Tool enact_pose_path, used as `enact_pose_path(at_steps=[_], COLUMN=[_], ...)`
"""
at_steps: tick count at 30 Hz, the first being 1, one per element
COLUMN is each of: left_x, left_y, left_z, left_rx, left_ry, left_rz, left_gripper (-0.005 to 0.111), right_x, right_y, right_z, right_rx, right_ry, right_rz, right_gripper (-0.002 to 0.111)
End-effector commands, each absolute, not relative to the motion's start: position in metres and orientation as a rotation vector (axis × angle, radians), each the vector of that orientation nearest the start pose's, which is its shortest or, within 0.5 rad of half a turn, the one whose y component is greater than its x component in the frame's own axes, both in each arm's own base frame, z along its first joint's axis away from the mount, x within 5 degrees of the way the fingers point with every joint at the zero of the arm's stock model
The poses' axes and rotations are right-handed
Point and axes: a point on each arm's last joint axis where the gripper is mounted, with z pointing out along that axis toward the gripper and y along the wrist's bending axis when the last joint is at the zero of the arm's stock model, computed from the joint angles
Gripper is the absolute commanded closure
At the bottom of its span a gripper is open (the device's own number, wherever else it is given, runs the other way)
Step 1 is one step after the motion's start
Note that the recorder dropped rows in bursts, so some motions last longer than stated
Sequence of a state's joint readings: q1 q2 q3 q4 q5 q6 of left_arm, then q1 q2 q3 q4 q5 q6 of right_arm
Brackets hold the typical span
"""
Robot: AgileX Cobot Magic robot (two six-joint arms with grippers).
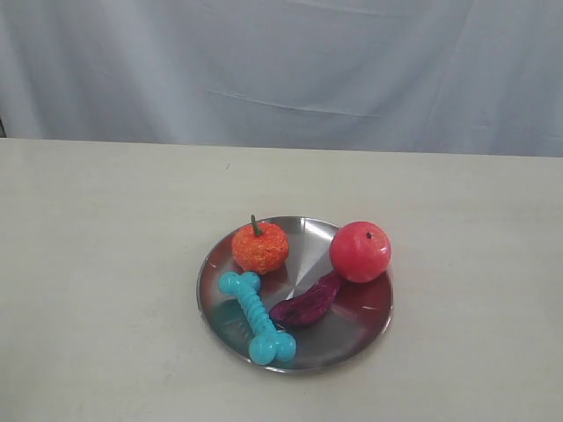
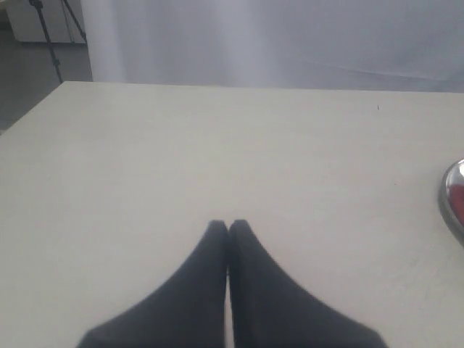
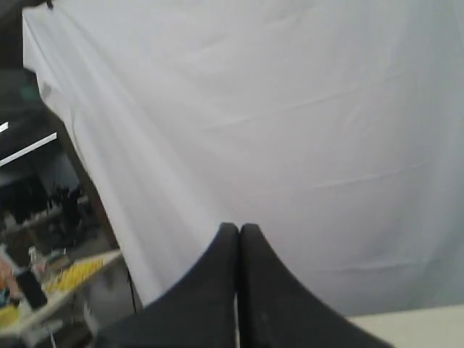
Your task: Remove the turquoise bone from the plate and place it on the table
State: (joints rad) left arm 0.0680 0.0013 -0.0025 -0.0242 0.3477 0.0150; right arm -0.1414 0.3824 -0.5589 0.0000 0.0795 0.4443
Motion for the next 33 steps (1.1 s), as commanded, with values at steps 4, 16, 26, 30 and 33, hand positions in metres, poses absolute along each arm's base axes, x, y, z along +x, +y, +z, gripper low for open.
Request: enact_pose_path(at_steps=[4, 16, 26, 30, 33], left_x=[0.053, 0.053, 0.053, 0.053, 0.053], left_y=[0.002, 0.002, 0.002, 0.002, 0.002], left_z=[0.182, 0.182, 0.182, 0.182, 0.182], left_rx=[-0.061, -0.061, -0.061, -0.061, -0.061], left_ry=[1.825, 1.825, 1.825, 1.825, 1.825], left_rz=[0.025, 0.025, 0.025, 0.025, 0.025], left_gripper=[0.107, 0.107, 0.107, 0.107, 0.107], right_x=[0.152, 0.277, 0.355, 0.379, 0.393], right_y=[0.008, 0.036, 0.058, 0.072, 0.086], right_z=[0.423, 0.44, 0.362, 0.316, 0.286], right_rx=[0.153, -0.204, -0.311, -0.377, -0.41], right_ry=[1.773, 2.294, 2.533, 2.652, 2.704], right_rz=[0.193, 0.123, 0.253, 0.272, 0.288], right_gripper=[0.109, 0.109, 0.108, 0.09, 0.06])
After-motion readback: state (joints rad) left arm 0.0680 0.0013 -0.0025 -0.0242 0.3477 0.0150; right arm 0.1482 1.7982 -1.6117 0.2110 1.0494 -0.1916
